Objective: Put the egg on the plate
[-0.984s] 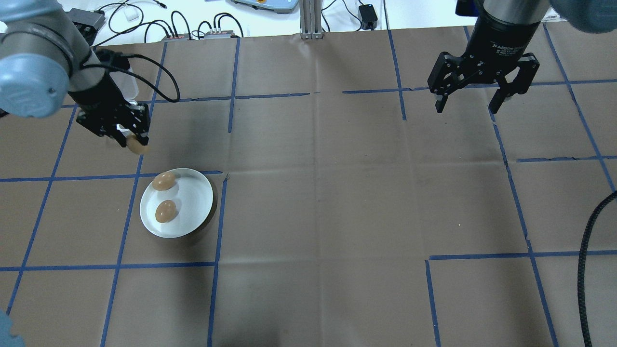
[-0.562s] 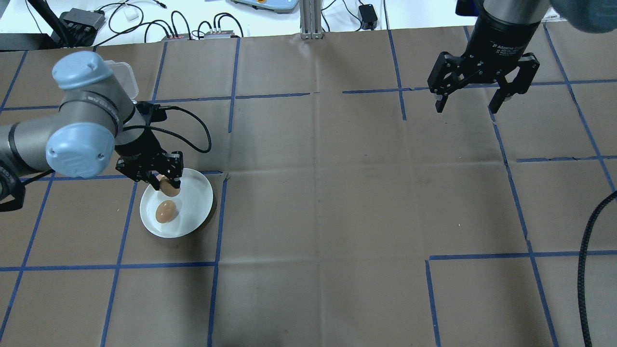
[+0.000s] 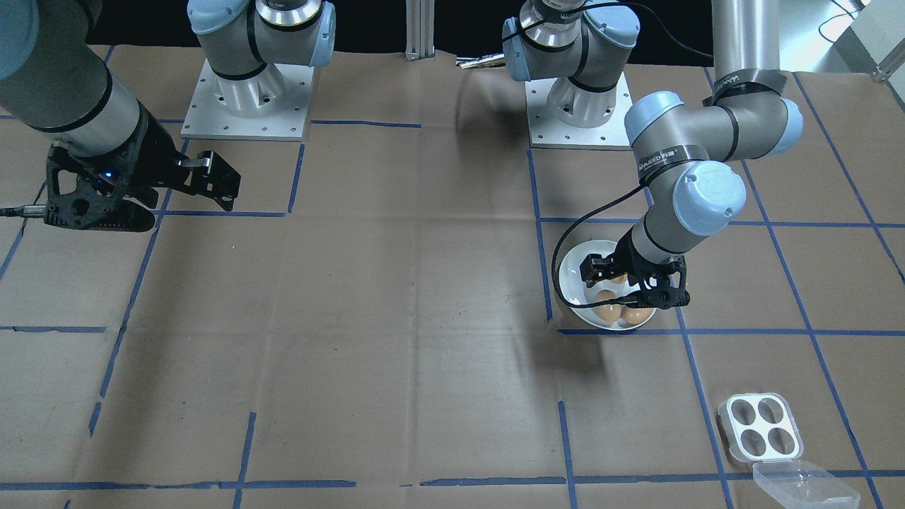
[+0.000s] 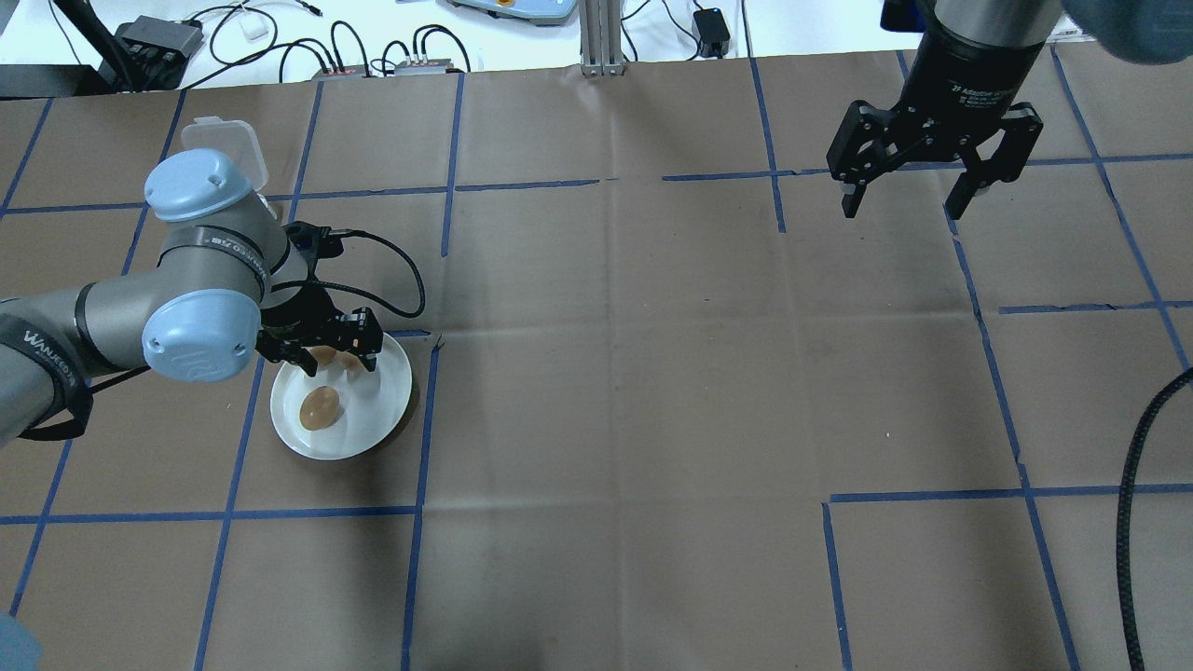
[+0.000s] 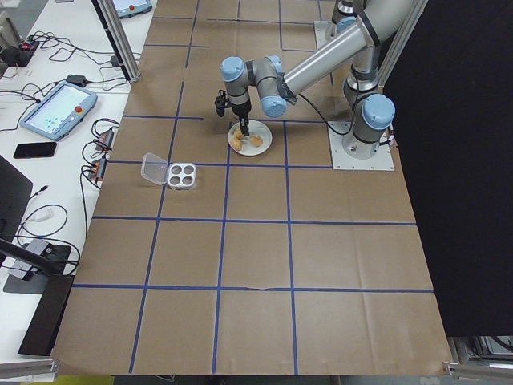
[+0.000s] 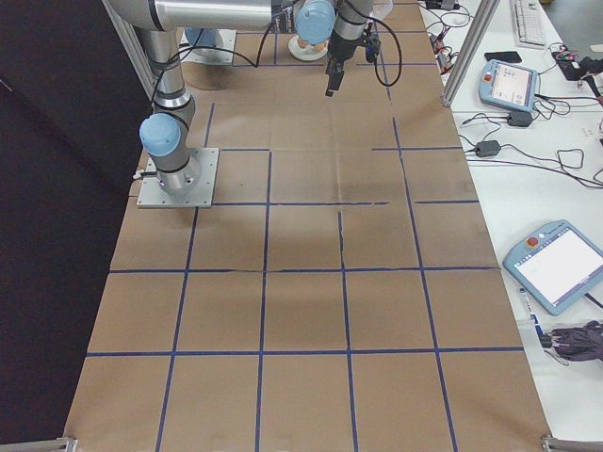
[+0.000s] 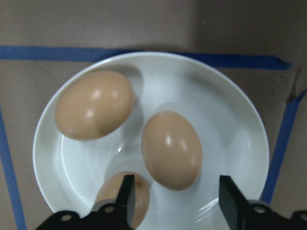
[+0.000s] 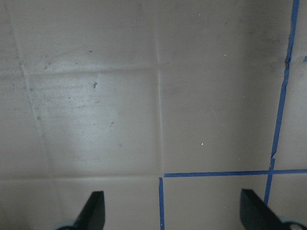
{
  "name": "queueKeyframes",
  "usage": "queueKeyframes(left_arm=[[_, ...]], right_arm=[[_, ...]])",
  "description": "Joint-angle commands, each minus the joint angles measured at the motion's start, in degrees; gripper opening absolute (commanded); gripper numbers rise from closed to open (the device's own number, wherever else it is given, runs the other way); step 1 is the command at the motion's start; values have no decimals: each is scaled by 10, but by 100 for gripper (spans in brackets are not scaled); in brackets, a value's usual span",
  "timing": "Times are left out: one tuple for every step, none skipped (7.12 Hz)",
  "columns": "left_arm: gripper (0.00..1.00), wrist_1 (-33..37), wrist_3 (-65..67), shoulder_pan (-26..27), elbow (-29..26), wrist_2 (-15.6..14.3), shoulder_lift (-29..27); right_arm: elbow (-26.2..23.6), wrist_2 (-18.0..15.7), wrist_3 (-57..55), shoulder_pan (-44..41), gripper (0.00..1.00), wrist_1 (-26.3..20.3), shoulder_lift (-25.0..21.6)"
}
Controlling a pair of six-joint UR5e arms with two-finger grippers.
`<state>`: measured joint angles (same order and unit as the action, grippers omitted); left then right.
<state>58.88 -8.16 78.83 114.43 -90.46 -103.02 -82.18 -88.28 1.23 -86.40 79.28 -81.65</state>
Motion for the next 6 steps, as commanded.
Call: queueKeyframes(left_arm=[[99, 52, 15, 0, -62, -2, 41], [99, 101, 33, 2, -90, -2, 70], [99, 155, 45, 2, -114, -2, 99], [99, 185, 77, 7, -128, -2, 126], [99, 199, 108, 38, -138, -4, 144], [99, 228, 114, 71, -157, -8, 149]], right_arm=[[0, 0, 0, 0, 100, 0, 0], [0, 0, 0, 0, 100, 0, 0], [0, 0, 0, 0, 100, 0, 0], [-1, 0, 0, 0, 100, 0, 0], [0, 0, 0, 0, 100, 0, 0], [0, 0, 0, 0, 100, 0, 0]])
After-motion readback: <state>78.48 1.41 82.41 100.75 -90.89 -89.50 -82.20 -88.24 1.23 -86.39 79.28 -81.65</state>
